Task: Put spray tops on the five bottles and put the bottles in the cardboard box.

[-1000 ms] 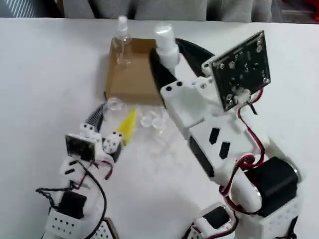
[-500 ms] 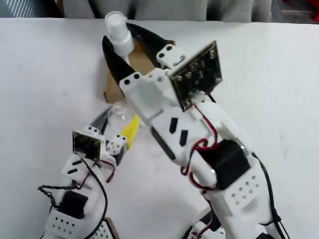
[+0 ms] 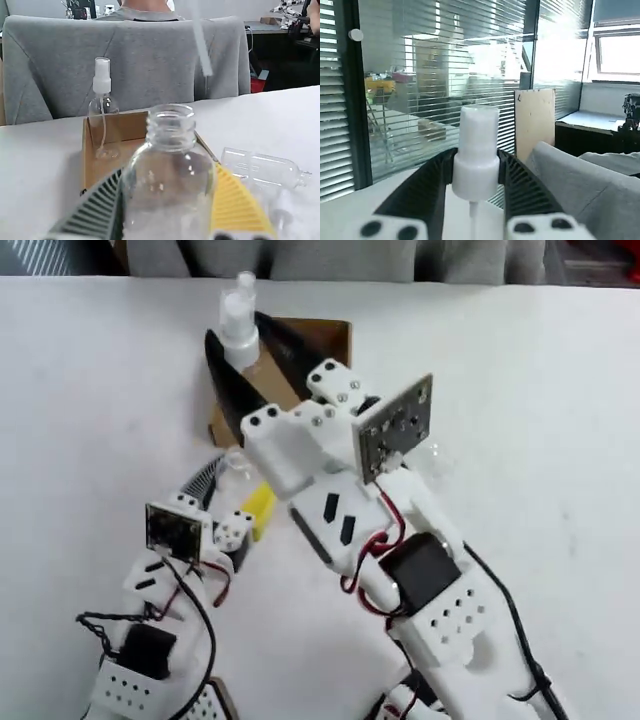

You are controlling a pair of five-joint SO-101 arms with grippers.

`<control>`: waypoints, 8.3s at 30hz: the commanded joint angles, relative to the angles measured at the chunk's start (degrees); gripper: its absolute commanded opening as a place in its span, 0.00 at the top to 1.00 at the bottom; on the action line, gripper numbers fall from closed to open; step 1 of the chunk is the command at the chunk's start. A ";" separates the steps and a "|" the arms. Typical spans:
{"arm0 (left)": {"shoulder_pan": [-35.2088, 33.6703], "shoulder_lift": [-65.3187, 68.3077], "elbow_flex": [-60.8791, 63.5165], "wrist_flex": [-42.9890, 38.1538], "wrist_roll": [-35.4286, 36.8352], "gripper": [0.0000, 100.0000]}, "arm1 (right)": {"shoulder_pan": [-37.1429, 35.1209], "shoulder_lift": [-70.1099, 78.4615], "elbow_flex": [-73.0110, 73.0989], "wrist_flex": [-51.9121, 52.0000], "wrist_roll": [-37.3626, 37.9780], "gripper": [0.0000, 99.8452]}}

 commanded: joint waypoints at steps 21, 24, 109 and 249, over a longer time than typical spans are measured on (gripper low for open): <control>0.66 -1.36 -0.18 0.44 0.26 0.98 | -0.66 -2.33 12.57 -14.02 -7.38 0.98; 0.66 -1.36 -0.18 0.44 0.26 0.98 | -0.84 -2.77 15.21 -14.46 -7.82 0.98; 0.66 -1.36 -0.18 0.26 0.26 0.98 | -5.05 -5.41 27.43 -1.10 -7.30 0.71; -11.12 131.12 -66.81 -80.53 0.18 0.98 | 40.75 -6.02 52.75 5.32 -7.30 0.98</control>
